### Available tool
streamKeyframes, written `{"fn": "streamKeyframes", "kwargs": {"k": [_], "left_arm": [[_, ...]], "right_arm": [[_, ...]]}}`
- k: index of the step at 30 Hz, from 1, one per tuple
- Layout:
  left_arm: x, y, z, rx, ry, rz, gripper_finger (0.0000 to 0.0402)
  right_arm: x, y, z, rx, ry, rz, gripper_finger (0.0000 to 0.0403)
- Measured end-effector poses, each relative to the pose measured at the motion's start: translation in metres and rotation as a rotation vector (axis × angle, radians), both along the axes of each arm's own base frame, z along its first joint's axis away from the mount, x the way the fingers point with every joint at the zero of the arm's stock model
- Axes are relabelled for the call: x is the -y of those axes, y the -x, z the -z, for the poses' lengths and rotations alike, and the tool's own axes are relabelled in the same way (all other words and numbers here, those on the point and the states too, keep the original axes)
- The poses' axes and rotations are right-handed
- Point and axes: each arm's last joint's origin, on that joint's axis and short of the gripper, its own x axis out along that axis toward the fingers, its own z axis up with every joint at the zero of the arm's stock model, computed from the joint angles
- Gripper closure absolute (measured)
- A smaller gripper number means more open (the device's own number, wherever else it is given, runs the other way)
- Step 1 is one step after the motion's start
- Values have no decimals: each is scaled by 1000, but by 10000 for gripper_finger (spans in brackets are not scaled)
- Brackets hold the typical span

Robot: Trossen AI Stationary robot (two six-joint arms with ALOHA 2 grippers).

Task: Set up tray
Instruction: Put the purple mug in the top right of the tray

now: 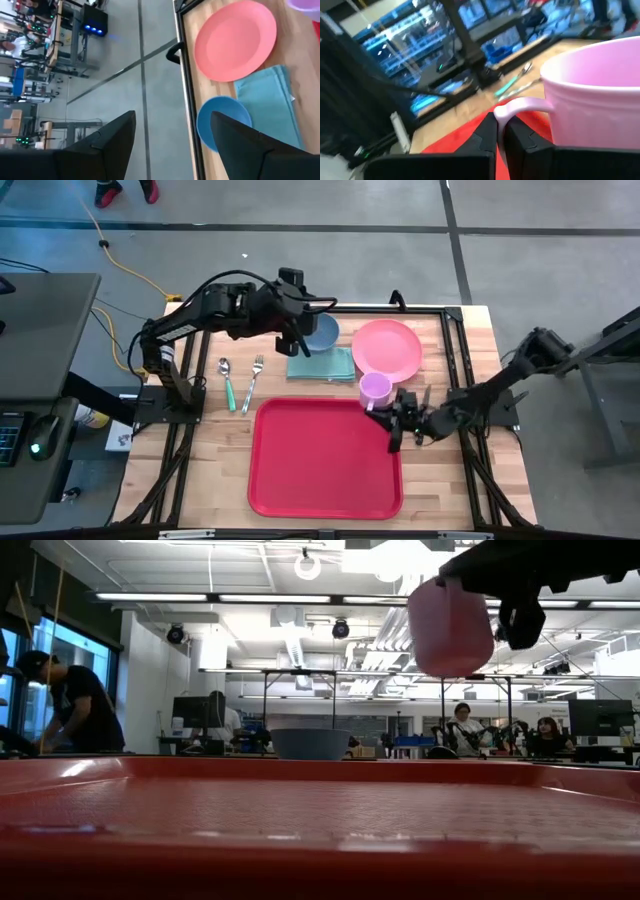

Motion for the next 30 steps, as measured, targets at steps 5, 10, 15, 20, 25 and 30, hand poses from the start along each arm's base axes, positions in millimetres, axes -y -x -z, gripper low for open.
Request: {"fn": "streamKeyframes", "kwargs": {"k": [5,10,15,20,25,30], "left_arm": [[-12,1,0,3,-3,-41,115],[-24,3,0,9,3,-82,115],[-35,5,0,8,13,-101,115],[-45,7,0,5,27,-102,115],[-49,8,0,0,38,-84,115],[-50,8,0,-11,31,-70,115]], "right_arm": [[-15,-17,13,-49,-46,-34,402],[-30,-22,29,-84,-92,-34,402],[-41,-19,45,-95,-122,44,402],[-41,-20,58,-102,-134,116,402],[-39,-22,68,-116,-150,153,402],[-39,-23,77,-129,-169,162,402]]}}
